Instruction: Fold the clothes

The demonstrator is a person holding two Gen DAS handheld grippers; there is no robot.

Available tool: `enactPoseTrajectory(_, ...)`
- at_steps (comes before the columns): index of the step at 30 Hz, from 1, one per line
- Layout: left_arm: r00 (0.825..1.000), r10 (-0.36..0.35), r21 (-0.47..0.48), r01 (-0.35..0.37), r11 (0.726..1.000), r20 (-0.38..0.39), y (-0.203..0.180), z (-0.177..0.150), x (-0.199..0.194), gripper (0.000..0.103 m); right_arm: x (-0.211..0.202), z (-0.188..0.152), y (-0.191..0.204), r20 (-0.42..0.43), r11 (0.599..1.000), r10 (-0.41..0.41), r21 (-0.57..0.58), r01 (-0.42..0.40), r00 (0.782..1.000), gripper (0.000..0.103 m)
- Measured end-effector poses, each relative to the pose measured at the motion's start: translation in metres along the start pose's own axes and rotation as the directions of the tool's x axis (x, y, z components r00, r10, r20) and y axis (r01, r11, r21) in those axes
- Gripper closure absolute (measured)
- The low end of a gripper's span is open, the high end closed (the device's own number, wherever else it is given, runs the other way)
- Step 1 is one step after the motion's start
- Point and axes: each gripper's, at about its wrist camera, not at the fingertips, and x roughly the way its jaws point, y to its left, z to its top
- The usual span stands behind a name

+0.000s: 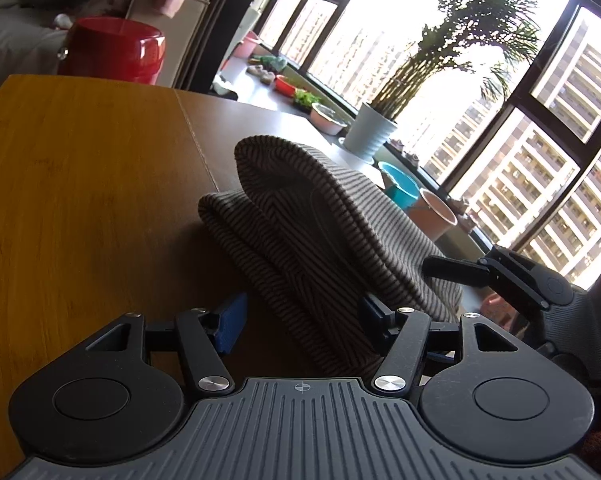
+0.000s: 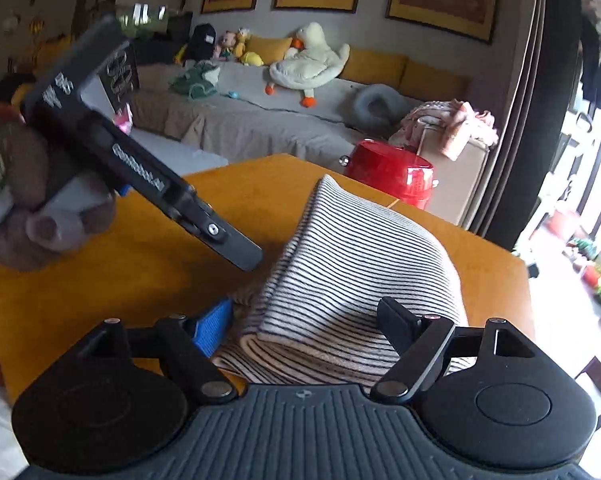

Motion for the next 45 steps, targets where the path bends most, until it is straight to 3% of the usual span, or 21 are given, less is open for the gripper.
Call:
enactPoseTrajectory(3,1.000,-0.020,0.010,0.020,1.000,-0.001,-0.003,-0.002,-0.001,0.038,-0.005,0.004,-0.015,0.006,0.995,0.017,0.097,-0.018,1.000,0.050)
enactPoseTrajectory(4,0.999,-0.035,0.014,0.035,0.999,-0.003,-0.004,-0.002,-0.002,0.038,-0.009,0.007,-0.028,0.022,0.978,0.065,0.195,-0.068,0.998,0.070)
enactPoseTrajectory(5,0.998,-0.055,0.016,0.055,0.998,-0.009,-0.005,-0.003,0.000,0.040,-0.013,0.009,-0.043,0.039,0.949,0.102,0.297,-0.109,0.994,0.080)
enactPoseTrajectory(8,0.992,-0.122,0.020,0.122,0.992,-0.041,-0.010,-0.006,0.011,0.050,-0.016,0.011,-0.078,0.093,0.858,0.115,0.492,-0.146,0.989,0.091)
enactPoseTrajectory(10,0.986,-0.147,0.029,0.150,0.988,-0.076,-0.014,-0.011,0.024,0.059,-0.016,0.016,-0.090,0.131,0.817,0.123,0.550,-0.175,0.984,0.093)
enactPoseTrajectory(15,0.985,-0.135,0.056,0.142,0.988,-0.107,-0.023,-0.016,0.044,0.057,-0.008,0.036,-0.088,0.209,0.722,0.293,0.592,-0.359,0.933,0.093)
enactPoseTrajectory(17,0.985,-0.139,0.049,0.145,0.988,-0.106,-0.022,-0.016,0.044,0.055,0.014,0.031,-0.083,0.183,0.667,0.372,0.628,-0.400,0.910,0.092)
enactPoseTrajectory(22,0.985,-0.133,0.082,0.143,0.986,-0.113,-0.021,-0.021,0.032,0.053,0.061,0.006,-0.071,0.073,0.633,0.429,0.687,-0.357,0.900,0.094)
enactPoseTrajectory(24,0.985,-0.128,0.102,0.140,0.985,-0.118,-0.021,-0.021,0.023,0.048,0.056,0.002,-0.069,0.074,0.647,0.416,0.676,-0.353,0.906,0.095)
enactPoseTrajectory(28,0.994,-0.089,0.118,0.096,0.988,-0.059,-0.014,-0.017,-0.012,0.032,0.042,0.002,-0.047,0.028,0.795,0.347,0.522,-0.310,0.937,0.095)
enactPoseTrajectory(33,0.998,-0.048,0.062,0.046,0.997,0.030,-0.013,0.005,-0.029,0.032,0.027,0.006,-0.008,0.021,0.931,0.232,0.285,-0.228,0.972,0.092)
enactPoseTrajectory(36,1.000,-0.016,0.097,0.015,0.995,0.009,-0.026,0.014,-0.008,0.044,0.015,0.009,0.001,0.033,0.954,0.215,0.207,-0.217,0.976,0.081)
enactPoseTrajectory(39,0.999,0.017,0.132,-0.012,0.991,-0.037,-0.031,0.011,0.013,0.053,-0.008,0.011,-0.014,0.056,0.959,0.216,0.179,-0.222,0.975,0.062)
enactPoseTrajectory(42,0.998,0.014,0.101,-0.008,0.995,-0.058,-0.024,0.007,0.020,0.054,-0.034,0.013,-0.048,0.109,0.944,0.210,0.235,-0.230,0.972,0.048)
enactPoseTrajectory(44,0.998,0.011,0.086,-0.006,0.996,-0.064,-0.020,0.004,0.021,0.052,-0.044,0.013,-0.076,0.136,0.929,0.153,0.318,-0.189,0.979,0.024)
enactPoseTrajectory(45,0.998,0.012,0.083,-0.007,0.997,-0.065,-0.020,0.003,0.021,0.052,-0.043,0.011,-0.089,0.140,0.916,0.123,0.365,-0.167,0.982,0.020)
